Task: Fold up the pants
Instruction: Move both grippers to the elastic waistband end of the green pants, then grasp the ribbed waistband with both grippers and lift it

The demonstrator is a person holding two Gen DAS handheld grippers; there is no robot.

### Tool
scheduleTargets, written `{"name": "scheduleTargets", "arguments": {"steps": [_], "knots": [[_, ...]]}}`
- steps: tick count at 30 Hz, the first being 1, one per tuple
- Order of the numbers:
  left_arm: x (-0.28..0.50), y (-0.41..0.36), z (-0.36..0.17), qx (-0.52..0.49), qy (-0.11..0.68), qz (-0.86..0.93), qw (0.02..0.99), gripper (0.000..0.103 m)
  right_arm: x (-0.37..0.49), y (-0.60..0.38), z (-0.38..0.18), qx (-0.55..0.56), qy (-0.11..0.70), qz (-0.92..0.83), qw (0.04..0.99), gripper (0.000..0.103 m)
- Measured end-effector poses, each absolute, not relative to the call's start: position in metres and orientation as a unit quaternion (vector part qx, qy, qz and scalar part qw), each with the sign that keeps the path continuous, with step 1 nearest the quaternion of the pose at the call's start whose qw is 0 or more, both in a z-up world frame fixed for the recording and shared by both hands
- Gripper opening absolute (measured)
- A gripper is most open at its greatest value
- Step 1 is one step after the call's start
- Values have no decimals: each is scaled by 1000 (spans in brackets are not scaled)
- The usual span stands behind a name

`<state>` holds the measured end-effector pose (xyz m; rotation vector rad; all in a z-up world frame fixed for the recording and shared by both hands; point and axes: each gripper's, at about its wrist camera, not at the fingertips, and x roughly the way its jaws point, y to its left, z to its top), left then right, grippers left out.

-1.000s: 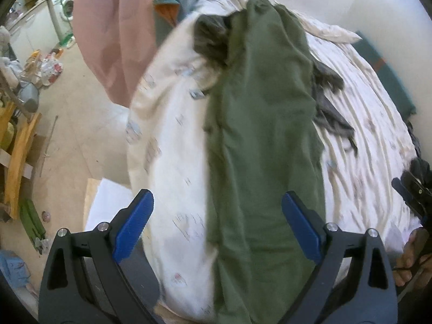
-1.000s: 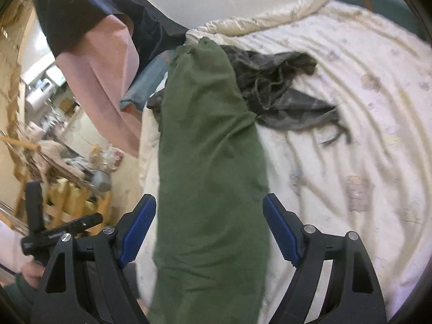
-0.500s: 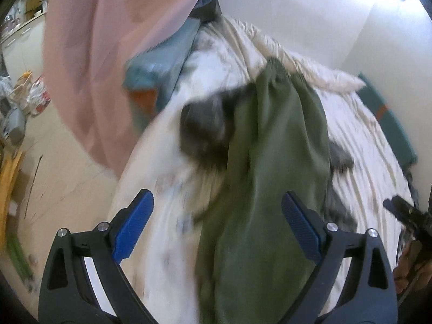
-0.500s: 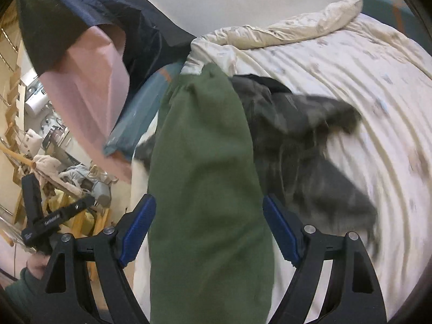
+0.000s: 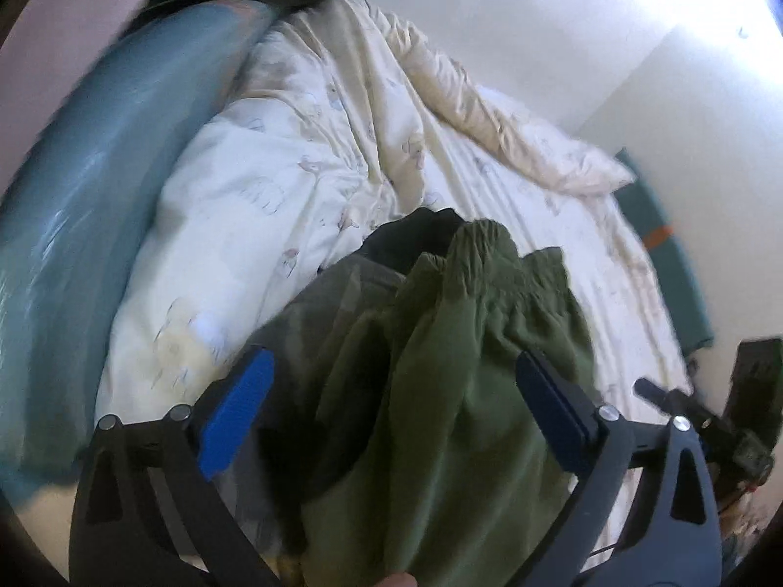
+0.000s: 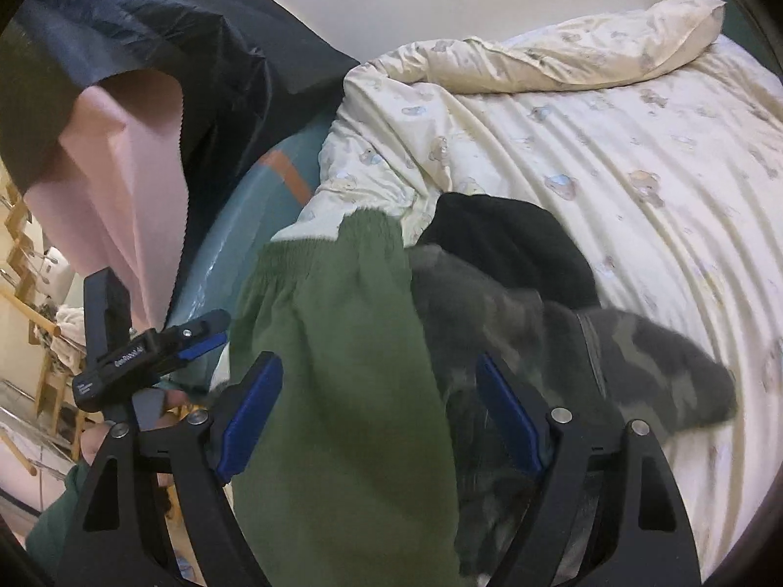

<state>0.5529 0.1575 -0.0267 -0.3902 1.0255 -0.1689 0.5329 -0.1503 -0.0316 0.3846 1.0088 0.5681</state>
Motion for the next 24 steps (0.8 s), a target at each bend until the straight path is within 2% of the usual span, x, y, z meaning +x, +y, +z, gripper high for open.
{"name": "scheduleTargets", "arguments": {"steps": [5, 8, 10, 13, 14, 15, 17, 20, 24], "knots": [[583, 136, -56, -143, 533, -48, 832, 98, 573, -135, -58, 160, 500, 260, 810, 83], [590, 135, -70, -154, 547, -48, 821, 97, 587, -118, -68, 139, 500, 267, 812, 83], [591, 136, -78, -168, 554, -59, 813, 86, 594, -109, -67, 135, 495, 267, 816, 83], [588, 133, -85, -183, 561, -85, 803, 63, 603, -91, -63, 117, 488, 268, 823, 83], [586, 131, -85, -182, 559, -95, 804, 45, 607, -81, -66, 104, 498, 269, 818, 73], [585, 129, -83, -168, 558, -99, 806, 32, 610, -76, -72, 101, 511, 273, 809, 53], [580, 120, -72, -127, 545, -110, 821, 17, 610, -63, -85, 89, 546, 270, 788, 23], [570, 117, -50, -91, 522, -116, 840, 10, 593, -64, -63, 74, 490, 302, 814, 17], [549, 123, -8, -94, 480, -152, 859, 10, 567, -77, -29, 71, 432, 334, 835, 16]]}}
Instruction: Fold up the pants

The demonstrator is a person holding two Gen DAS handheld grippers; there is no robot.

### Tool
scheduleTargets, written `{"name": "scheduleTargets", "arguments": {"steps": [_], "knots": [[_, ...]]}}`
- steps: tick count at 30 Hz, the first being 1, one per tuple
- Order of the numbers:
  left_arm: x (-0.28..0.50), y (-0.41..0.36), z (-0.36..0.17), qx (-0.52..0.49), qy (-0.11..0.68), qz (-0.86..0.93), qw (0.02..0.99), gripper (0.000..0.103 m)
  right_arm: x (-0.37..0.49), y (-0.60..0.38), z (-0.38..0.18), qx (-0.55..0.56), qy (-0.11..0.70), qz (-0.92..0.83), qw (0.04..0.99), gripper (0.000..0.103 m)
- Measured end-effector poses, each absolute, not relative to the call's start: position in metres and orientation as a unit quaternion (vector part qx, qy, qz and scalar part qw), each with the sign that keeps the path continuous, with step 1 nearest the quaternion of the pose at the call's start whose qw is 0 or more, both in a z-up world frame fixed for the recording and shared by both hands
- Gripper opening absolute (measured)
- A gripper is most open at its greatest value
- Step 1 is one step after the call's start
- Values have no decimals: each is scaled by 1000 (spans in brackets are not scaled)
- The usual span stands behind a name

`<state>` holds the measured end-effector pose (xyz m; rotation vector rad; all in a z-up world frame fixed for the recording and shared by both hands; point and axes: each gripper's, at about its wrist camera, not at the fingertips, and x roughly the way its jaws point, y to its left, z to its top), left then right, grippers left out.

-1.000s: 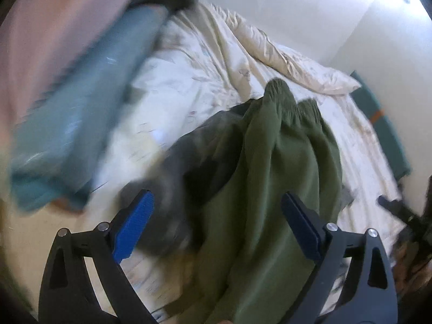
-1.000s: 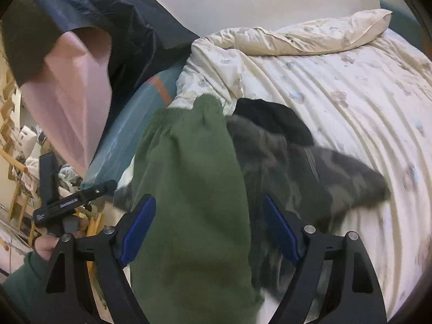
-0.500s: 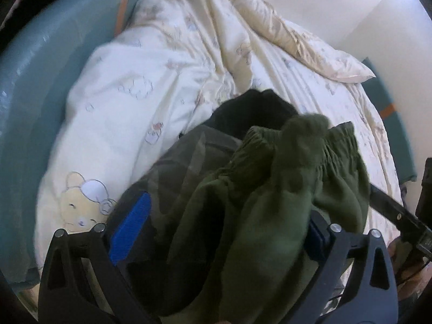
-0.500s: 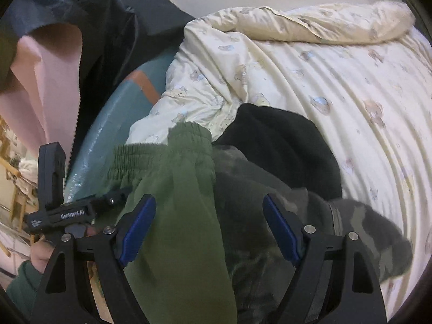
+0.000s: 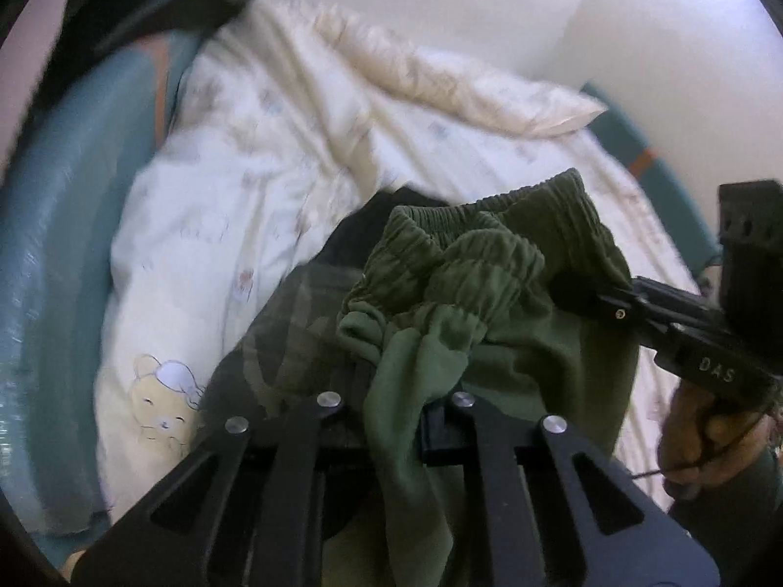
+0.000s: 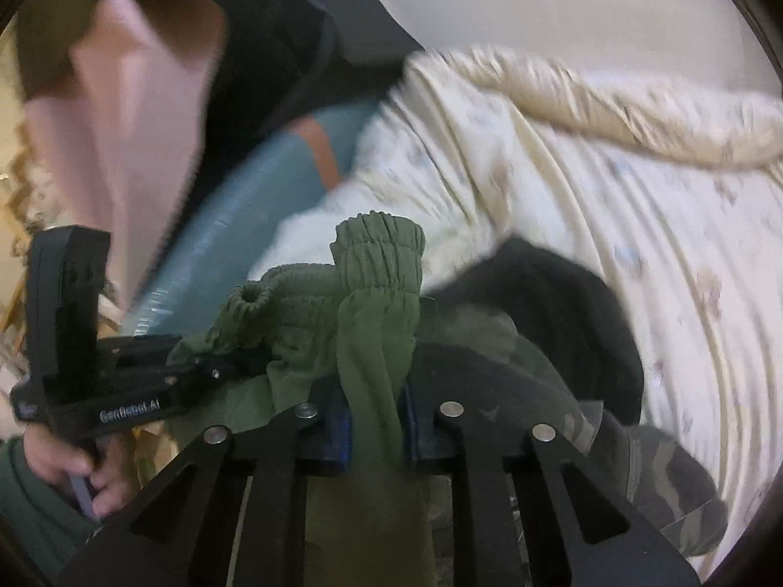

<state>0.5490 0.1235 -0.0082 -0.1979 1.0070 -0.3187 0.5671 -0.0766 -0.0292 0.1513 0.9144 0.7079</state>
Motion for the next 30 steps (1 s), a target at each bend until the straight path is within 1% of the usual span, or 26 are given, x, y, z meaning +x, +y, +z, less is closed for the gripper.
{"name": "scheduleTargets", "arguments": {"steps": [2, 5, 10, 12, 15, 20, 23, 27, 30], "knots": [[536, 124, 11, -82, 458, -171, 869, 10, 557, -87, -14, 80, 413, 352, 836, 16], [518, 118, 37, -57, 434, -193, 878, 9, 547, -95, -2, 70, 413, 361, 833, 16], [475, 104, 68, 10, 383, -204, 901, 9, 505, -104, 35, 36, 361, 398, 842, 16], [453, 97, 77, 47, 370, -203, 905, 8, 481, -106, 49, 3, 345, 407, 845, 16], [402, 86, 89, 102, 332, -221, 911, 8, 432, -108, 66, -56, 322, 429, 842, 16], [297, 80, 92, 132, 297, -272, 906, 8, 332, -128, 77, -111, 294, 478, 821, 16], [223, 72, 73, 158, 298, -302, 892, 8, 260, -143, 62, -132, 299, 505, 799, 16], [125, 54, 31, 201, 307, -338, 867, 8, 169, -156, 10, -152, 335, 528, 765, 16], [79, 37, -12, 230, 364, -369, 824, 9, 119, -162, -37, -149, 382, 529, 743, 16]]}}
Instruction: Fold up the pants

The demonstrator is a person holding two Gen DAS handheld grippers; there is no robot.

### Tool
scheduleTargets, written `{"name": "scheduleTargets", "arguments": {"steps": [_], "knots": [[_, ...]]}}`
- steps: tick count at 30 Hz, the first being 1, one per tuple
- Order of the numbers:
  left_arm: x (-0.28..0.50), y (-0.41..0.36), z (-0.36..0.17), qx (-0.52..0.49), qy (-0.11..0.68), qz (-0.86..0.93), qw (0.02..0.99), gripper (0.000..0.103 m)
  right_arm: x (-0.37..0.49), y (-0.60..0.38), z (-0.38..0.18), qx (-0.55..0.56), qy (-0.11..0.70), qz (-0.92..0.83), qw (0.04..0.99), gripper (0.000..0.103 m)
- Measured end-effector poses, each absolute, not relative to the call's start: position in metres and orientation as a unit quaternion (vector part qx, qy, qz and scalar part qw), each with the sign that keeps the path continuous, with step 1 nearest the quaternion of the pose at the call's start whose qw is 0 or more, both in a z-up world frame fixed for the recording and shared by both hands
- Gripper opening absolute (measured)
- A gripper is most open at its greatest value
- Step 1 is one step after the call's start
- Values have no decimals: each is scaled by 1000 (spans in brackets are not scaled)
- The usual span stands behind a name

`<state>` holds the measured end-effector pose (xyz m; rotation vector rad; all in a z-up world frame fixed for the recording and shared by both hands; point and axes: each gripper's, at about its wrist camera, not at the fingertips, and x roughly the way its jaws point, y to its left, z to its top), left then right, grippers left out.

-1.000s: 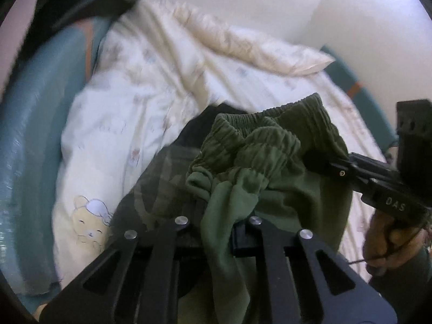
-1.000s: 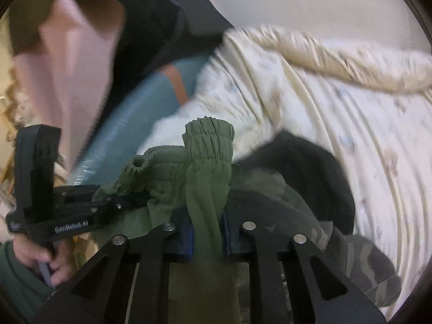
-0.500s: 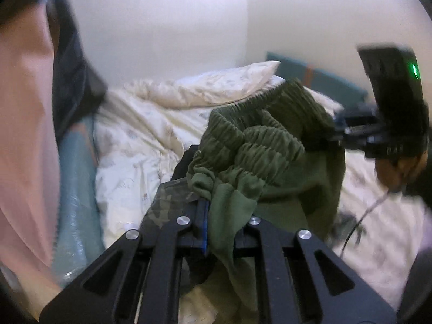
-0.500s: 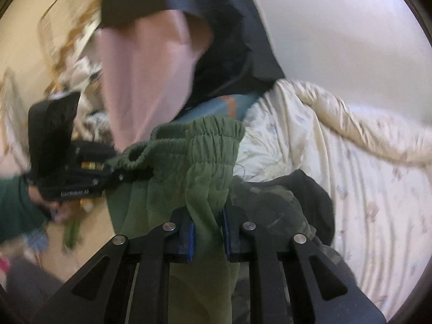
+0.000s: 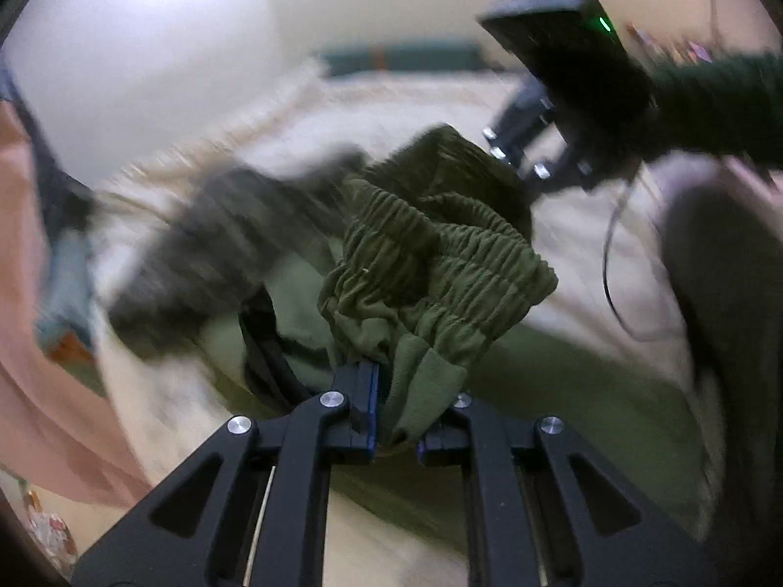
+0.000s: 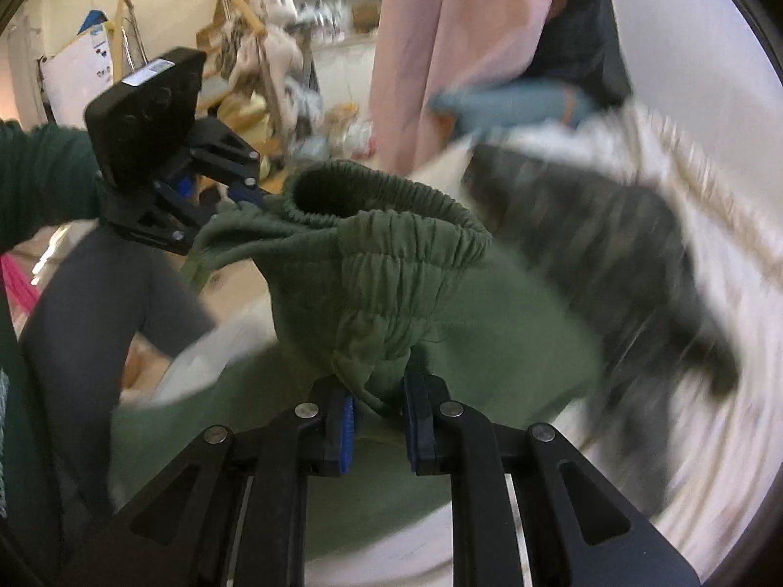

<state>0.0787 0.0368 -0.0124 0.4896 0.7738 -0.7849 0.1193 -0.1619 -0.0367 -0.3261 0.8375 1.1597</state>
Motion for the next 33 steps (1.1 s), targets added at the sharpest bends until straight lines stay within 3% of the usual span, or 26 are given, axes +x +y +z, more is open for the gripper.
{"name": "scheduleTargets", "arguments": {"steps": [1, 4, 6, 7, 8, 12, 16, 19, 23, 25, 27, 33], "knots": [[68, 32, -29, 240, 387, -376, 807, 11, 105, -163, -56, -147, 403, 528, 733, 17], [48, 26, -75, 275, 473, -376, 748, 17, 74, -159, -105, -171, 478, 516, 690, 32], [42, 28, -91, 270, 530, -368, 714, 23, 63, -161, -122, -192, 509, 503, 672, 57], [41, 33, -92, 261, 545, -366, 708, 23, 59, -165, -122, -194, 514, 496, 673, 59], [41, 37, -89, 249, 550, -363, 710, 24, 57, -175, -115, -181, 511, 493, 681, 61], [59, 59, -54, 129, 551, -343, 750, 55, 78, -204, -79, -75, 515, 461, 719, 63], [90, 75, -42, -66, 543, -248, 799, 58, 101, -231, -70, 94, 551, 373, 741, 63], [99, 57, -76, -104, 581, -172, 789, 58, 94, -225, -93, 185, 582, 342, 715, 64], [86, 21, -128, -29, 623, -127, 771, 58, 72, -182, -140, 158, 625, 319, 695, 63], [75, 8, -148, 21, 645, -112, 755, 60, 58, -155, -173, 72, 673, 297, 673, 62], [67, 3, -160, 41, 663, -109, 739, 74, 41, -140, -202, -12, 710, 280, 646, 61], [56, 12, -123, 4, 643, -135, 754, 73, 36, -154, -166, 0, 691, 276, 668, 63]]}}
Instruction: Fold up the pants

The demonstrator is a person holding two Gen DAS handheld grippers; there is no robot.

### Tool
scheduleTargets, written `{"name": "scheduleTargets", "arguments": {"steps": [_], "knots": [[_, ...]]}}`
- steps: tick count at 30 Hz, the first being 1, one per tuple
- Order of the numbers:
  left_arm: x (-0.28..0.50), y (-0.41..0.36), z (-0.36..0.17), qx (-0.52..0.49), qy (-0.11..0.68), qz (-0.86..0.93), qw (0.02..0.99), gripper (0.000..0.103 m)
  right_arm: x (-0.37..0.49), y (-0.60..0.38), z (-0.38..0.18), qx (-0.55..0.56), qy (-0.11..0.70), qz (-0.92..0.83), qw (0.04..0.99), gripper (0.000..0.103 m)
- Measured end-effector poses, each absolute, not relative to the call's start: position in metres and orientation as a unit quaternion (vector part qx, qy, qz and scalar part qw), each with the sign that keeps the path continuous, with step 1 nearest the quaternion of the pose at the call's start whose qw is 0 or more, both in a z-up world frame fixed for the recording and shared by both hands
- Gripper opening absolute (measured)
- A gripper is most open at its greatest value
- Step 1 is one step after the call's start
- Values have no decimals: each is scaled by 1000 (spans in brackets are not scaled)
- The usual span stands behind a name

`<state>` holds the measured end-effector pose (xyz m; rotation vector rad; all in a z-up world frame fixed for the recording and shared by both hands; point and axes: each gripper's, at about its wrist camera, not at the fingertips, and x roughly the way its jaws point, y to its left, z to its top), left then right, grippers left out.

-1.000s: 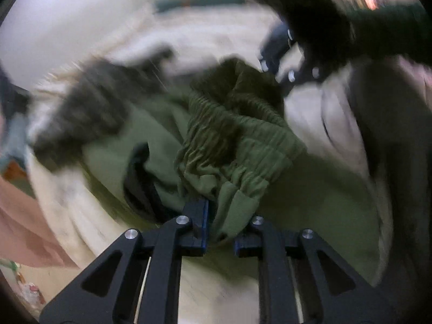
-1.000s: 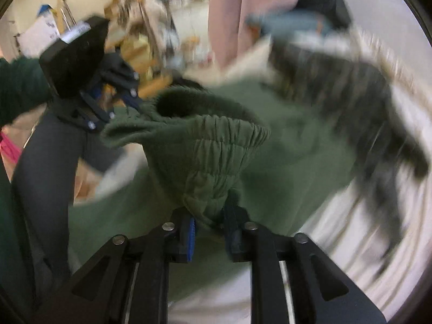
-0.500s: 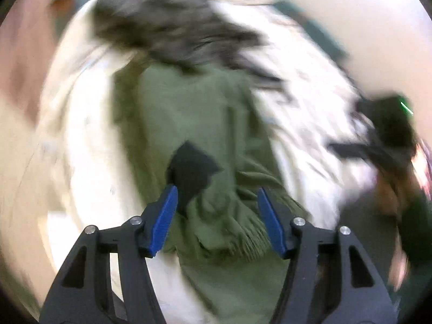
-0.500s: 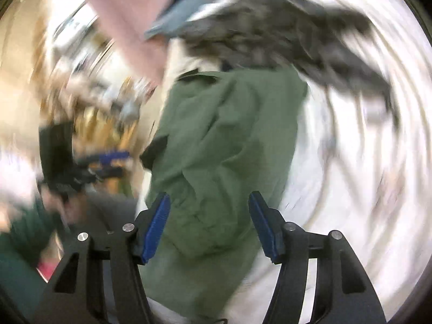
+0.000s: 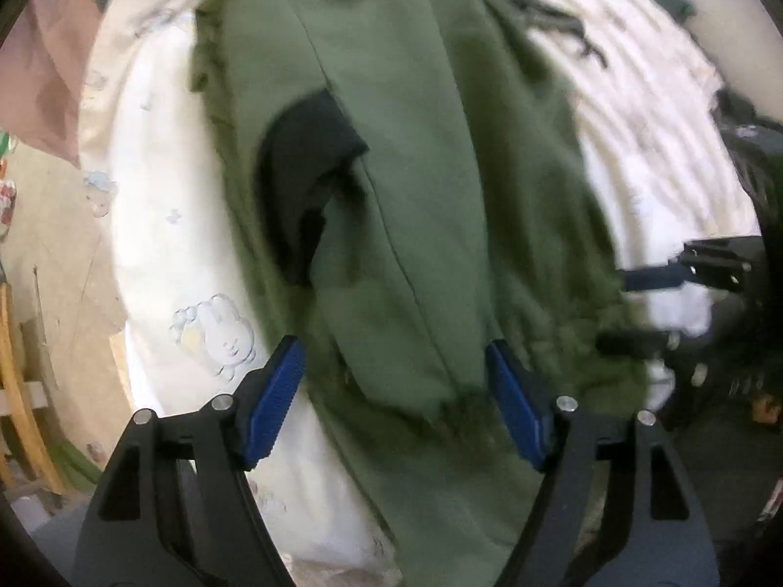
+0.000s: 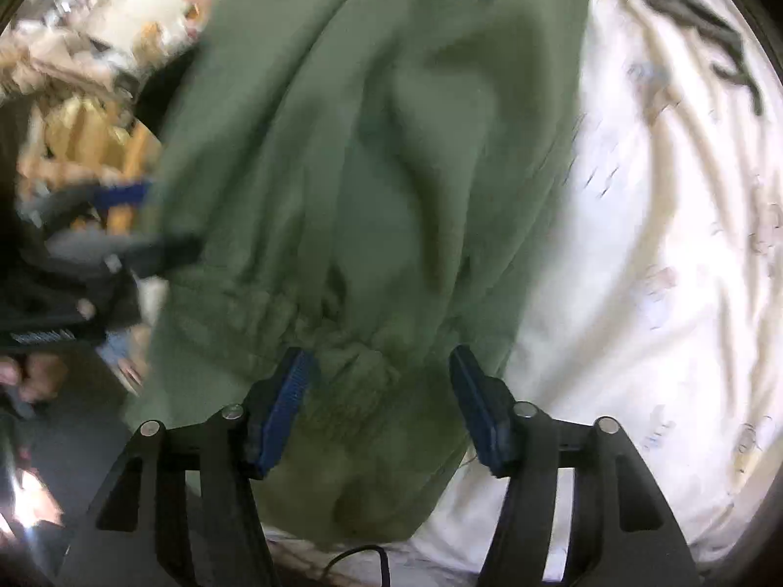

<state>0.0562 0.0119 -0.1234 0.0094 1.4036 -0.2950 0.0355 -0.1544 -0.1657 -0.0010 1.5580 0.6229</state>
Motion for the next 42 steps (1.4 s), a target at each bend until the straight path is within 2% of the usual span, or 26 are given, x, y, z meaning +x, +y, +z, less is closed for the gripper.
{"name": "scheduleTargets", "arguments": {"steps": [3, 6, 8, 9, 11, 14, 16, 18, 22, 23, 25, 27, 29, 31, 32, 33, 34, 35, 36, 37, 38, 39, 42], "knots": [[65, 34, -83, -52, 587, -157, 792, 73, 58, -169, -135, 40, 648, 272, 710, 63], [105, 42, -57, -85, 537, -152, 826, 73, 97, -184, -115, 115, 590, 255, 758, 63], [135, 42, -68, -89, 546, -138, 821, 70, 126, -183, -112, 141, 559, 242, 780, 62], [156, 40, -79, -82, 546, -120, 825, 65, 139, -182, -112, 138, 551, 238, 788, 62], [179, 37, -101, -61, 548, -88, 830, 62, 169, -176, -122, 123, 547, 209, 802, 62], [207, 66, -144, -74, 591, -20, 803, 61, 201, -195, -157, 147, 570, 159, 793, 62], [206, 94, -168, -111, 626, -5, 772, 63, 223, -203, -178, 102, 593, 94, 793, 54], [202, 112, -167, -122, 634, -7, 764, 64, 232, -225, -185, 116, 598, 65, 791, 55], [212, 125, -137, -172, 627, -49, 758, 63, 242, -242, -182, 182, 601, 136, 766, 56], [216, 128, -127, -189, 610, -65, 767, 64, 246, -242, -179, 201, 594, 161, 762, 56], [228, 138, -109, -221, 564, -84, 791, 73, 248, -246, -172, 233, 577, 175, 763, 63], [238, 158, -100, -255, 527, -66, 808, 81, 250, -252, -167, 264, 560, 187, 763, 76], [246, 168, -106, -271, 518, -39, 810, 89, 259, -253, -176, 275, 559, 191, 758, 77], [269, 168, -133, -275, 552, -36, 786, 89, 270, -250, -192, 281, 573, 192, 746, 77], [274, 165, -144, -281, 568, -42, 772, 87, 277, -245, -202, 284, 584, 191, 736, 73], [277, 160, -151, -287, 576, -48, 764, 87, 280, -244, -202, 282, 585, 187, 737, 61], [280, 153, -152, -283, 576, -56, 765, 87, 281, -243, -201, 280, 581, 183, 742, 54], [278, 146, -148, -271, 569, -63, 774, 86, 280, -241, -198, 276, 576, 185, 747, 39], [278, 137, -143, -243, 558, -70, 791, 64, 282, -236, -195, 266, 572, 186, 753, 14], [278, 126, -138, -197, 558, -68, 803, 41, 283, -230, -193, 242, 575, 179, 760, 4], [282, 117, -142, -159, 572, -69, 802, 11, 285, -228, -193, 233, 579, 180, 761, 2], [285, 111, -147, -147, 586, -72, 794, 6, 287, -225, -192, 226, 579, 186, 761, 1], [282, 115, -135, -149, 566, -74, 808, 3, 285, -227, -176, 211, 557, 195, 779, 0]]}}
